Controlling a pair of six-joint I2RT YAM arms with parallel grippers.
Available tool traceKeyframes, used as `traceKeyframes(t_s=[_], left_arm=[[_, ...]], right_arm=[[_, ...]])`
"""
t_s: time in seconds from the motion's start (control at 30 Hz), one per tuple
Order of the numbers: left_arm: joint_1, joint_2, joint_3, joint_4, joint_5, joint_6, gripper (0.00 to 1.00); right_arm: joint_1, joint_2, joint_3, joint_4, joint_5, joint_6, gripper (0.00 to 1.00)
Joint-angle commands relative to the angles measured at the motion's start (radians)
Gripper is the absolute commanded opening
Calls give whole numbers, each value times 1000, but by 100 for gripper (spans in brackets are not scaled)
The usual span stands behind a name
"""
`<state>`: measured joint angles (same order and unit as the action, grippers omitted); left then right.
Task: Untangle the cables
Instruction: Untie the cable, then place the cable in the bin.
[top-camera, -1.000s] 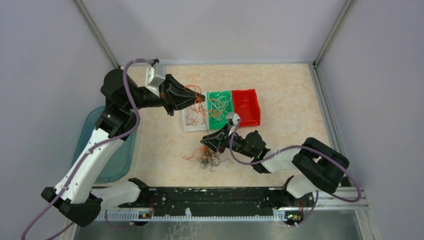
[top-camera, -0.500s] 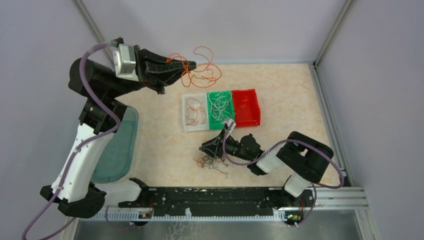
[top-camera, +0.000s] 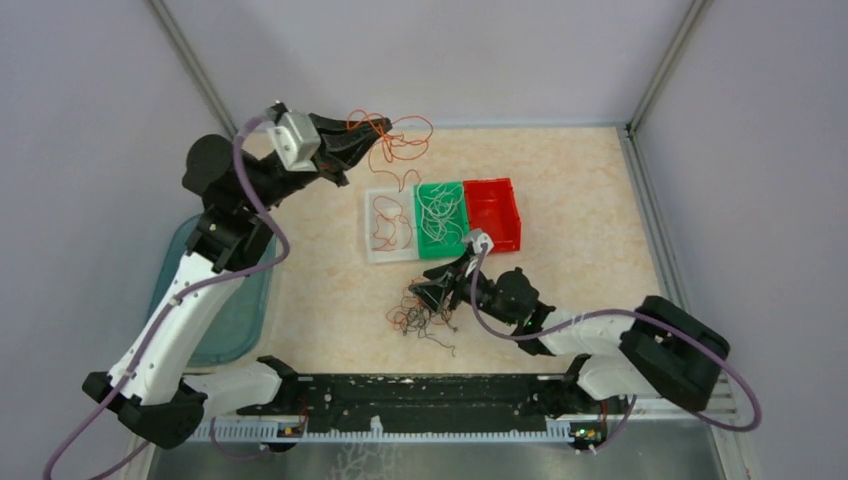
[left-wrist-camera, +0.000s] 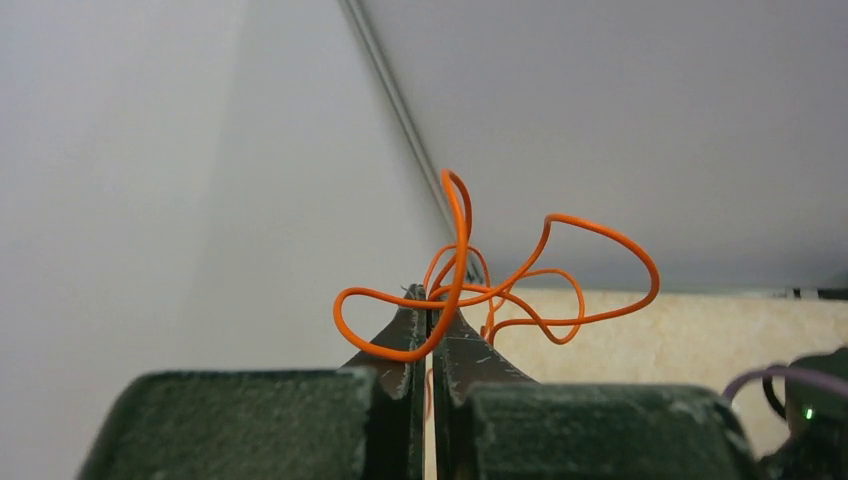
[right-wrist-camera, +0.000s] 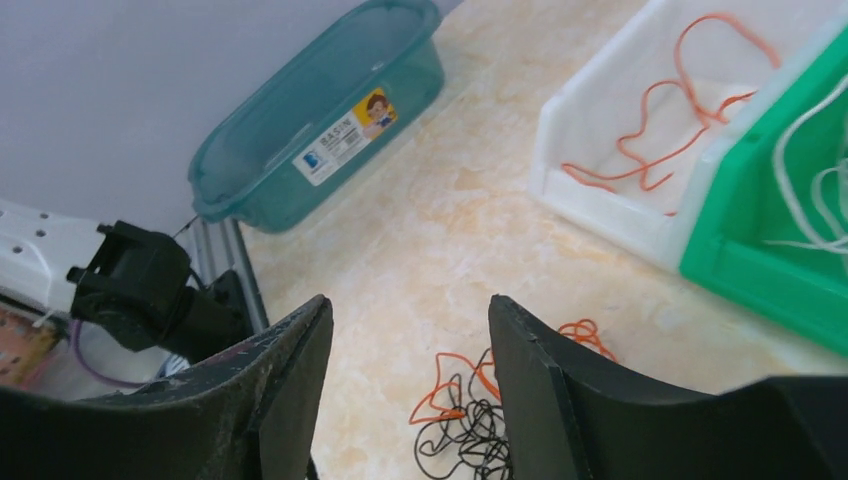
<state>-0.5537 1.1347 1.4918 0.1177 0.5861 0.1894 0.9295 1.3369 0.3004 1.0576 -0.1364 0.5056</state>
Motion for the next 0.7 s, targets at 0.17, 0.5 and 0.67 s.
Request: traceKeyframes(t_s=[0.17,0.5,0.67], left_arm=[[7,9,-231,6,-181,124,0],[100,145,-337,-34,-187,141,0],[130,220,-384,-15,-151,137,0]], right_arm=[[-37,-353,39,-400,267,-109,59],[-100,-528,38,-583,411,-132,56],[-106,-544,50,-618,411,-149,55]])
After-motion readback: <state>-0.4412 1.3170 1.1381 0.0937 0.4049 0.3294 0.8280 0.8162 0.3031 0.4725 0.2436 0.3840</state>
